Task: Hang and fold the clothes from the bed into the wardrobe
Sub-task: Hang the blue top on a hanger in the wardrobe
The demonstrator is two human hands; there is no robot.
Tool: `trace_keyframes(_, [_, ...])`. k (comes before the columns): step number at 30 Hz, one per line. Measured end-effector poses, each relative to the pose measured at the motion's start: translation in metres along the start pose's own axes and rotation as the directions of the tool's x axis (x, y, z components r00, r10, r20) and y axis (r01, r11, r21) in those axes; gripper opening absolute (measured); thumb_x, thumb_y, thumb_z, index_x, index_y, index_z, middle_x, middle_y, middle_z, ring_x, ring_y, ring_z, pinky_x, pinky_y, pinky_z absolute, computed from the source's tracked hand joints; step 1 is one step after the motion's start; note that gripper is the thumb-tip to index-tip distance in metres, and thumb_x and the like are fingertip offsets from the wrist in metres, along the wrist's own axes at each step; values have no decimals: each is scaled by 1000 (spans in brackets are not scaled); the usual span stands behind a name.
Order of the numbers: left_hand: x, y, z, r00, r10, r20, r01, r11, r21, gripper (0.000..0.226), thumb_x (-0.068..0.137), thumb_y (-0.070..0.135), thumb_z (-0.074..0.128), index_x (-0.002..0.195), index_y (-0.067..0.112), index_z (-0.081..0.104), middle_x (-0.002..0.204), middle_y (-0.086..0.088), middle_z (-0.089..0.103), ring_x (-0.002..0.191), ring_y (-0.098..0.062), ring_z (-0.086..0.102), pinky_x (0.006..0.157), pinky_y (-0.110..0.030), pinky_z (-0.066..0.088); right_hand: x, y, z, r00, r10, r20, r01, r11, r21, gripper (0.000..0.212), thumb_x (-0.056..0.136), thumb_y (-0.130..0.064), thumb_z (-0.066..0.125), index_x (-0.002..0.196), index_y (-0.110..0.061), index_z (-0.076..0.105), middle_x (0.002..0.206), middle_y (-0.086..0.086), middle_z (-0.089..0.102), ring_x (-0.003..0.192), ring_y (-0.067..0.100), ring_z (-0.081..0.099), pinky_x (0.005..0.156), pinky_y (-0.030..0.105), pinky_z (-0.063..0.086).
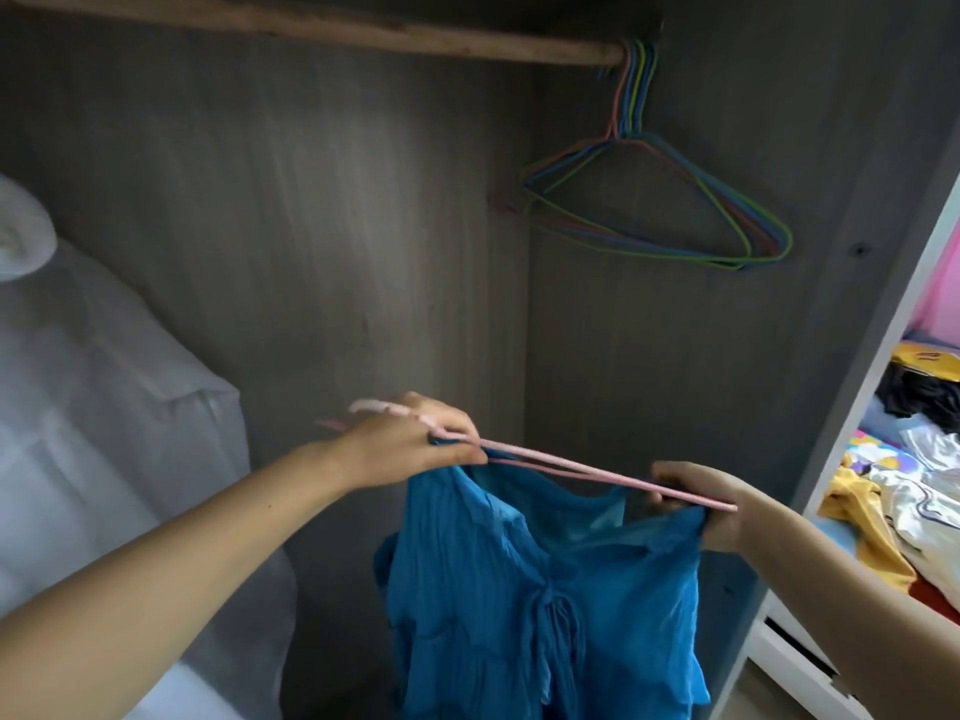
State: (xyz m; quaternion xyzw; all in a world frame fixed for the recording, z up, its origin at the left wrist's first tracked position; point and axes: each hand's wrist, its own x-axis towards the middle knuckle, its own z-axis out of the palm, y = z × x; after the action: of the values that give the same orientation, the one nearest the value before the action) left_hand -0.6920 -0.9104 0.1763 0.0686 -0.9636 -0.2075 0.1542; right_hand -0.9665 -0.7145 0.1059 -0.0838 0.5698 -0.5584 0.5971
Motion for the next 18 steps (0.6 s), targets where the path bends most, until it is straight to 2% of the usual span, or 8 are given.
trace_keyframes(2, [2,3,6,1000,26,-9,-26,999,-46,44,87,59,51,66,23,62,63,7,58,59,-5,53,58,-14,38,4,0,-3,998,-25,-49,29,997,68,32,87,-14,46,57,-6,50,42,4,44,28,13,40,34,17,40])
trace_keyframes(6, [-2,-15,3,973,-222,-63,218,974,-60,59,82,74,40,49,24,34,49,9,27,46,-6,28,48,-21,24,-4,-9,-19,996,-92,3,88,968,237,23,88,-18,46,65,-14,43,44,-3,40,29,7,35,34,13,36])
trace_keyframes(8, [-2,-24,4,950,-305,-66,306,952,16,58,83,69,41,50,22,29,47,9,24,45,-6,27,47,-23,21,-12,-11,-20,992,-122,28,116,980,165,10,80,-14,54,75,-9,60,49,-2,46,32,8,40,37,15,41])
trace_keyframes(10, [2,-28,11,936,-344,-71,344,939,-11,59,87,63,45,51,21,28,45,9,23,45,-7,26,44,-22,23,-17,-12,-15,981,-186,49,183,982,48,19,87,-10,53,96,-5,69,59,1,57,40,9,50,44,18,48])
trace_keyframes(13, [9,-21,25,922,-372,-110,363,927,-97,56,89,59,49,50,20,40,44,9,24,44,-8,26,41,-19,22,-24,-16,7,945,-288,156,303,949,-89,28,96,-2,44,118,-1,62,94,11,72,73,19,70,62,27,58])
trace_keyframes(15, [17,-13,30,908,-389,-156,365,916,-166,53,90,56,51,50,20,48,46,8,27,46,-12,28,45,-22,22,-36,-18,27,905,-296,306,362,913,-189,32,96,0,44,125,-5,58,116,17,67,98,25,68,75,33,58])
trace_keyframes(17, [23,-2,28,889,-414,-194,360,896,-262,50,89,53,53,54,18,50,51,1,33,53,-16,33,52,-28,28,-51,-23,48,861,-262,437,473,730,-494,35,97,-1,47,128,-16,57,115,9,68,105,21,65,85,29,54])
trace_keyframes(18, [25,1,24,878,-433,-205,359,878,-316,49,88,53,54,57,16,52,54,-2,36,57,-16,36,56,-28,31,-58,-29,57,857,-270,439,515,474,-714,34,96,-4,50,125,-20,60,102,2,70,98,16,65,84,22,50])
